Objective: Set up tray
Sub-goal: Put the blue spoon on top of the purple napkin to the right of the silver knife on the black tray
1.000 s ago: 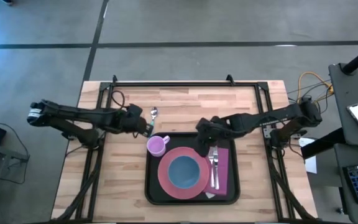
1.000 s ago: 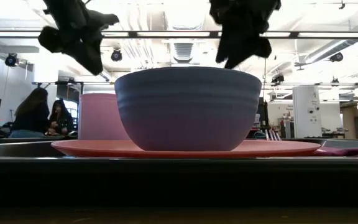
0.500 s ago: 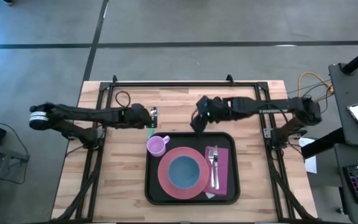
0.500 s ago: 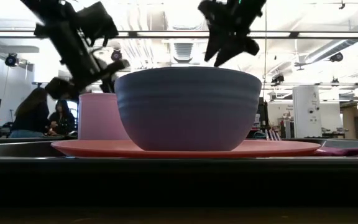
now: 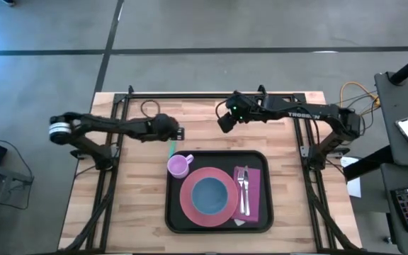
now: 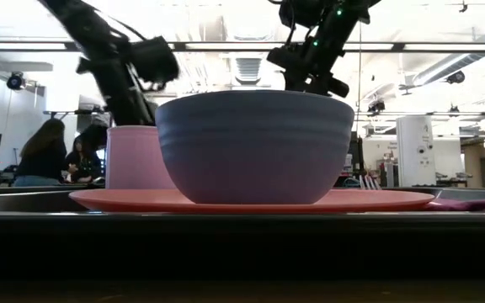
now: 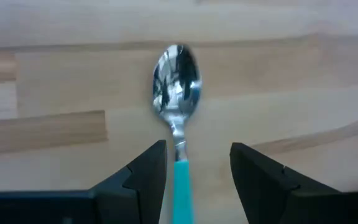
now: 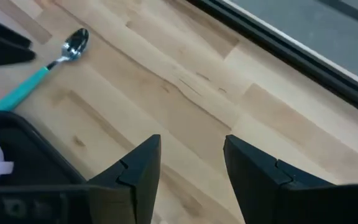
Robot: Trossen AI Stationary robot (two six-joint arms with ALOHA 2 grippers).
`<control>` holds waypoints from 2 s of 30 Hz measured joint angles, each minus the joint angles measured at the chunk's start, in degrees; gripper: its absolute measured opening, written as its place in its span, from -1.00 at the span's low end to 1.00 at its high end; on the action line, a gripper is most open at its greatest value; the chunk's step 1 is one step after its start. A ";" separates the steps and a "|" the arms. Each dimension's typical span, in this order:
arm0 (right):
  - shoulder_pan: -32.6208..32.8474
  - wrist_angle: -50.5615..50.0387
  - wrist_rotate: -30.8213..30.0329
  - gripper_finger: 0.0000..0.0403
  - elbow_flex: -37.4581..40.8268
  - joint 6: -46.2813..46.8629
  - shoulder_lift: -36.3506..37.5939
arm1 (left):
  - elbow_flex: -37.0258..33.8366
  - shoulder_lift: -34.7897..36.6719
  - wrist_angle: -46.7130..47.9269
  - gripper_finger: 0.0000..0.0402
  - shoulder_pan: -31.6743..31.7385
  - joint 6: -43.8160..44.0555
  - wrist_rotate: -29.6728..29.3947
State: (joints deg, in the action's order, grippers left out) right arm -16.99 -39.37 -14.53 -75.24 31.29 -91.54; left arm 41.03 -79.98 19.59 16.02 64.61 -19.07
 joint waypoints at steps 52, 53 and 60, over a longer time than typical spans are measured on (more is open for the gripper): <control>0.49 2.04 1.03 -0.17 -0.44 5.07 0.14 | 18.34 -14.88 6.76 -0.94 10.23 -30.14 4.82; 0.38 2.04 1.38 -0.17 -0.45 5.35 0.52 | 19.00 -13.68 6.77 -0.94 10.52 -30.37 5.02; -1.71 2.96 5.74 -0.17 -0.44 6.20 1.20 | 21.19 -1.84 -0.92 -0.94 13.09 -30.50 5.41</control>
State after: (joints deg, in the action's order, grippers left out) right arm -18.70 -36.41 -8.79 -75.68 37.48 -90.35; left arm 62.22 -81.82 18.67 29.11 34.11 -13.66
